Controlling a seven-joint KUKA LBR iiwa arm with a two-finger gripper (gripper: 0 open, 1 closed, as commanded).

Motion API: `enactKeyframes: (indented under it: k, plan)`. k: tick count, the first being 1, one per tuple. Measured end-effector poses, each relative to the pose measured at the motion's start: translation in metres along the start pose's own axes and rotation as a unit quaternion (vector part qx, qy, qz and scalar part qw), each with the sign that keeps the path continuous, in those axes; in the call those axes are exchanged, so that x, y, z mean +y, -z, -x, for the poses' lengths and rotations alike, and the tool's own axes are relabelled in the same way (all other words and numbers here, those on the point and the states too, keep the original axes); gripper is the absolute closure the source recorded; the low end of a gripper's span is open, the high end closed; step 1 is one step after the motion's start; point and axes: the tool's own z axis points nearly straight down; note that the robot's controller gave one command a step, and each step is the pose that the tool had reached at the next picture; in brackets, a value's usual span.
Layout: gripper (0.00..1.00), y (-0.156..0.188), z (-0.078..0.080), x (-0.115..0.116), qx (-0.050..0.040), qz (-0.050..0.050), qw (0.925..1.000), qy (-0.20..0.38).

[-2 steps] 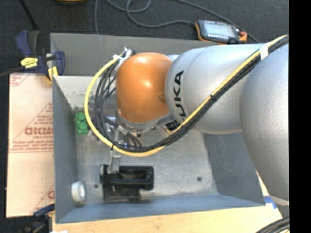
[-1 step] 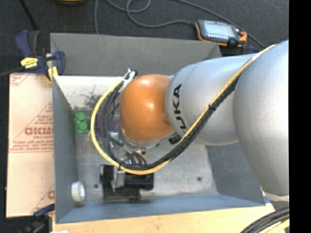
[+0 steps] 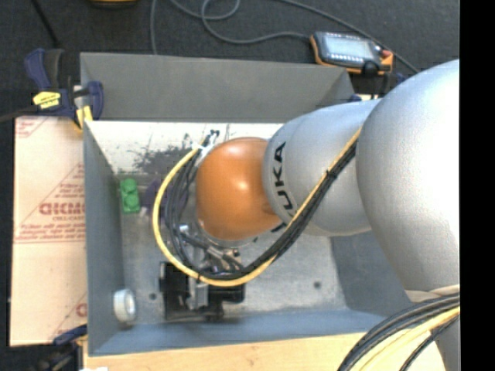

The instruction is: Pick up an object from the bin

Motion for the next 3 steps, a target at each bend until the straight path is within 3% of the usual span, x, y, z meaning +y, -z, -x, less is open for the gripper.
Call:
enactKeyframes:
  k: [1,2,3]
  plan:
    - [0.0,-0.008,-0.007,-0.026,0.0045,0.0,0.9989,-0.047]
    - [0.0,0.001,-0.024,-0.05,0.0013,0.0,0.9941,-0.108]
    - [0.0,-0.021,-0.016,-0.054,0.0014,0.0,0.9978,-0.066]
